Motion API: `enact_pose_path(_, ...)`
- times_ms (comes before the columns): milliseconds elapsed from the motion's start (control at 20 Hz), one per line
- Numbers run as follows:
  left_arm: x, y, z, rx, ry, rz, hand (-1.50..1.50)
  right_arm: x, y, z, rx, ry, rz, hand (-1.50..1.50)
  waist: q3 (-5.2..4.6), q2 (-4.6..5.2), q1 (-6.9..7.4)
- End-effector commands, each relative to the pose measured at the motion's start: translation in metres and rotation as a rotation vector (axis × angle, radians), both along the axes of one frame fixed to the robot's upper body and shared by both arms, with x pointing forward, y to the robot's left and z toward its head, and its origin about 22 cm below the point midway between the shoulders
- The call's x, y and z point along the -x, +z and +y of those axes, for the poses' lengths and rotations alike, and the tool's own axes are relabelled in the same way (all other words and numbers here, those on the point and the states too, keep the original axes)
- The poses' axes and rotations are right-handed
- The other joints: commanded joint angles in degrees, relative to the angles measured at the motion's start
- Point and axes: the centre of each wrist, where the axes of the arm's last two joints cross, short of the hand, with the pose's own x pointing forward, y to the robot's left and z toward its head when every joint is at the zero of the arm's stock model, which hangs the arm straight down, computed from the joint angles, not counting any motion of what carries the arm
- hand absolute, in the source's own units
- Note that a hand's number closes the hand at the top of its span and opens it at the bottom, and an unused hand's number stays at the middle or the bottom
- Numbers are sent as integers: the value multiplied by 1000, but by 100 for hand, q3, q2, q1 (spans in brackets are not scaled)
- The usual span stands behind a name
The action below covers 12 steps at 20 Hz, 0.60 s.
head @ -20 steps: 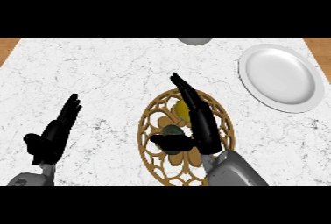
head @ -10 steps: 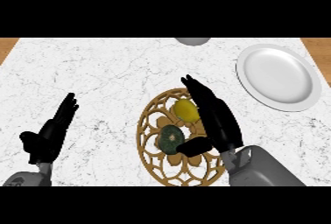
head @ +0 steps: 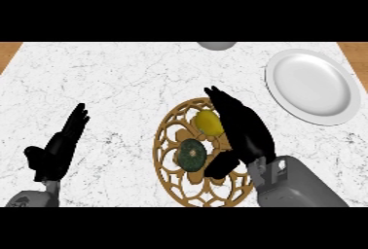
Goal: Pick the lemon from the placemat and place it in the plate
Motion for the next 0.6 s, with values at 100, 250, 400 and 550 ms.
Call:
enact_pose_path(100,-5,14,-9,8,-8,0,0,-14,5,14,91,-34,75,-150,3,7,38)
enact_pose_path(250,6,-2,13,-11,1,-13,0,-18,-15,5,185,-29,114,-150,2,13,37)
enact_pose_path(400,7,-8,1,2,0,-12,0,-27,-29,16,164,-30,131,-150,2,17,38)
enact_pose_path(550,-7,7,-2,-3,8,-7,0,-29,-36,-2,165,-16,130,-150,4,14,20)
